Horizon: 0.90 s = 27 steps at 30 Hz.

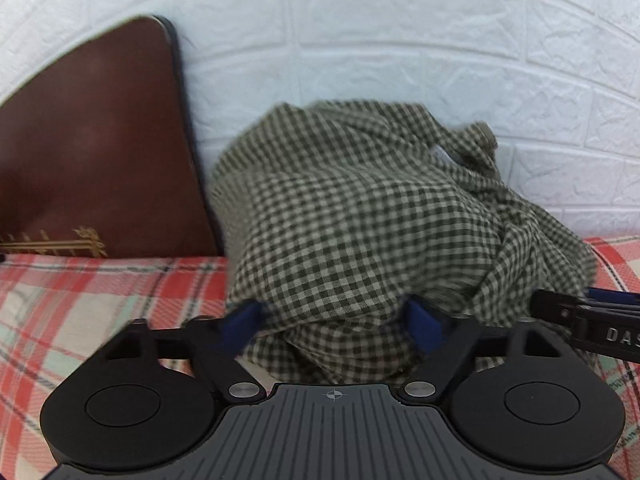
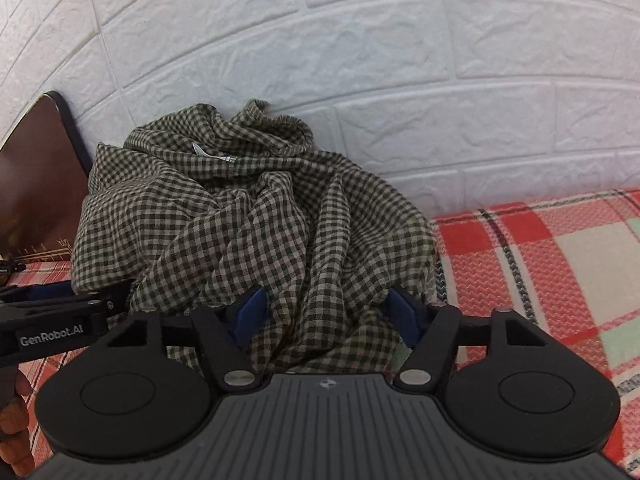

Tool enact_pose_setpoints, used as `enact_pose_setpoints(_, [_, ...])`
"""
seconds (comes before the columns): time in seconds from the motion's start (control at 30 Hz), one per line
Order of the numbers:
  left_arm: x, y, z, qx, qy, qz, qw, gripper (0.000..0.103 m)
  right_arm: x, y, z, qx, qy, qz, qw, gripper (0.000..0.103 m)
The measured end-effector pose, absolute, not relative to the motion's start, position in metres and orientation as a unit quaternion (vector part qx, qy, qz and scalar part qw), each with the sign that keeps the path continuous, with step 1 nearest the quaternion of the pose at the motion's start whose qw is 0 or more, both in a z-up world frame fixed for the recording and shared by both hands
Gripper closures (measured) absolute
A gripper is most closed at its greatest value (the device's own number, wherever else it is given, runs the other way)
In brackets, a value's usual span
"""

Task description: Fold clothes

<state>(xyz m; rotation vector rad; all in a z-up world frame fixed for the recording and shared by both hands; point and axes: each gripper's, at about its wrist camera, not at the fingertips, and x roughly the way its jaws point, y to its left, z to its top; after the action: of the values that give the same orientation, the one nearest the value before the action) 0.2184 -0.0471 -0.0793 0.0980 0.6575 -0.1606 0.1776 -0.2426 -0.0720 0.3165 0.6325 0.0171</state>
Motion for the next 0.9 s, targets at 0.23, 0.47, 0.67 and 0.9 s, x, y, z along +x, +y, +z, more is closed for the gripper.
enact_pose_setpoints(0.23, [0.202, -0.037, -0.066, 0.014, 0.326, -0.097, 0.94, 0.085, 0.168, -0.244, -0.055, 0.187, 0.317, 0.032, 0.929, 0.096])
enact_pose_setpoints(0.47, [0.13, 0.0, -0.018, -0.027, 0.287, -0.139, 0.948, 0.103, 0.076, -0.233, 0.02, 0.171, 0.221, 0.088, 0.956, 0.097])
enact_pose_setpoints(0.67, [0.046, 0.025, -0.033, -0.026, 0.3, -0.17, 0.938, 0.103, -0.031, -0.209, 0.017, 0.126, 0.229, 0.119, 0.958, 0.097])
enact_pose_setpoints(0.9, [-0.03, 0.029, -0.087, -0.012, 0.361, -0.197, 0.911, 0.103, -0.081, -0.185, -0.071, 0.142, 0.368, 0.072, 0.916, 0.097])
